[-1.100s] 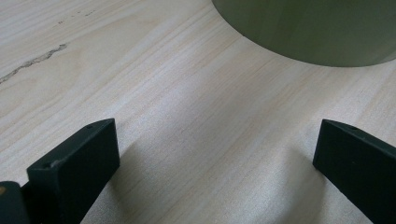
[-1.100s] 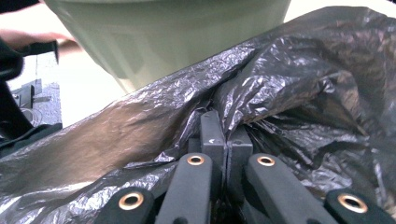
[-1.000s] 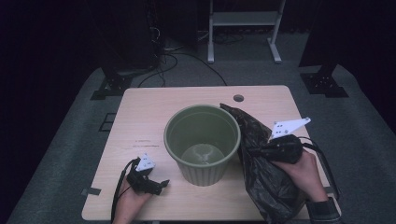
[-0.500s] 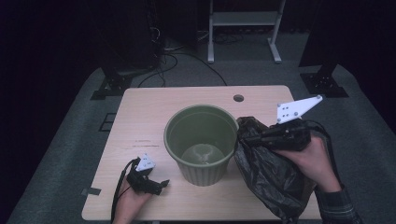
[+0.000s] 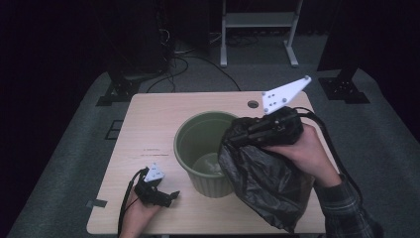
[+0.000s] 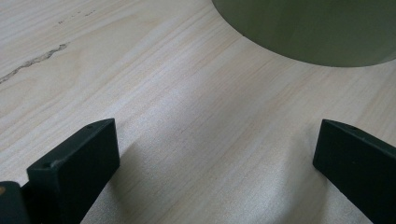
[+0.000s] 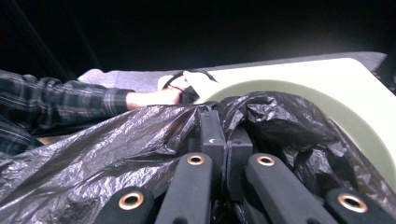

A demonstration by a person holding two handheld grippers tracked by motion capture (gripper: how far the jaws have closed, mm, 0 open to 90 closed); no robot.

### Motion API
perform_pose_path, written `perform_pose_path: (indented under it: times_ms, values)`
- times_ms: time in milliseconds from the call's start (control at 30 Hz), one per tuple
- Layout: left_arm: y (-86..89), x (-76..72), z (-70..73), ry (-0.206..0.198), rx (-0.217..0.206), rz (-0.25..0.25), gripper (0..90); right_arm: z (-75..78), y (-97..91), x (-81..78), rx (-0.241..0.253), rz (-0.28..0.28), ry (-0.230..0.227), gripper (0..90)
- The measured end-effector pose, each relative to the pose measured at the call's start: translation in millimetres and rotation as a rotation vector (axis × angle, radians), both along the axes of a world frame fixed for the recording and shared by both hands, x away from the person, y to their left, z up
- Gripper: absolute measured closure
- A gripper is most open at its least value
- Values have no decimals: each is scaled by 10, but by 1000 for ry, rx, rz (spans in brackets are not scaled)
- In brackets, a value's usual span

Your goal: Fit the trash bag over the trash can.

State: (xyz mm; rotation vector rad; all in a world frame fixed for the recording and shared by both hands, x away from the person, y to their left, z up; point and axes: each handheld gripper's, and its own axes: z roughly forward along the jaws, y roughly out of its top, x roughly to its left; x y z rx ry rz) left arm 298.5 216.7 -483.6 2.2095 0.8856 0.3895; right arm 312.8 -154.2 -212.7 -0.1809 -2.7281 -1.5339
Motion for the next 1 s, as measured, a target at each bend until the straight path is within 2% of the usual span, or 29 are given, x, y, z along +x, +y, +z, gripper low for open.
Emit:
perform_pose_path:
  times_ms: [67, 100, 133, 167, 300, 433, 467, 500, 567, 667, 733, 833, 900, 1000]
  values:
    - [0, 0, 0, 0, 0, 0, 0, 20, 63, 12, -8, 10, -3, 896]
    - [0, 0, 0, 0, 0, 0, 0, 50, 195, 27, -12, 33, -1, 896]
    - [0, 0, 0, 0, 0, 0, 0, 50, 195, 27, -12, 33, -1, 896]
    - [0, 0, 0, 0, 1, 0, 0, 71, 308, 35, -13, 56, 5, 896]
    - [-2, -2, 0, 2, -1, -2, 0, 107, 561, 50, -32, 87, -5, 896]
    - [-2, -2, -1, 1, 0, -4, 0, 147, 786, 66, -33, 117, 1, 896]
    - [-2, -2, -1, 1, 0, -4, 0, 147, 786, 66, -33, 117, 1, 896]
    - [-2, -2, -1, 1, -1, -4, 0, 167, 898, 72, -30, 132, 1, 896]
    - [-3, -2, -1, 0, -1, -4, 0, 177, 952, 75, -29, 140, 0, 896]
    - [-3, -3, 0, 0, 0, -6, 0, 191, 1143, 62, -24, 166, 3, 896]
    - [-3, -3, 0, 0, 0, -6, 0, 181, 1212, 68, -6, 180, 6, 895]
    - [-3, -4, 0, 0, 0, -7, 0, 139, 1270, 93, 16, 195, 37, 895]
    - [-4, -5, 0, 0, 0, -7, 0, 117, 1288, 99, 9, 194, 36, 895]
    - [-4, -7, 0, -1, 0, -8, 0, 26, 1280, 130, -44, 163, 37, 894]
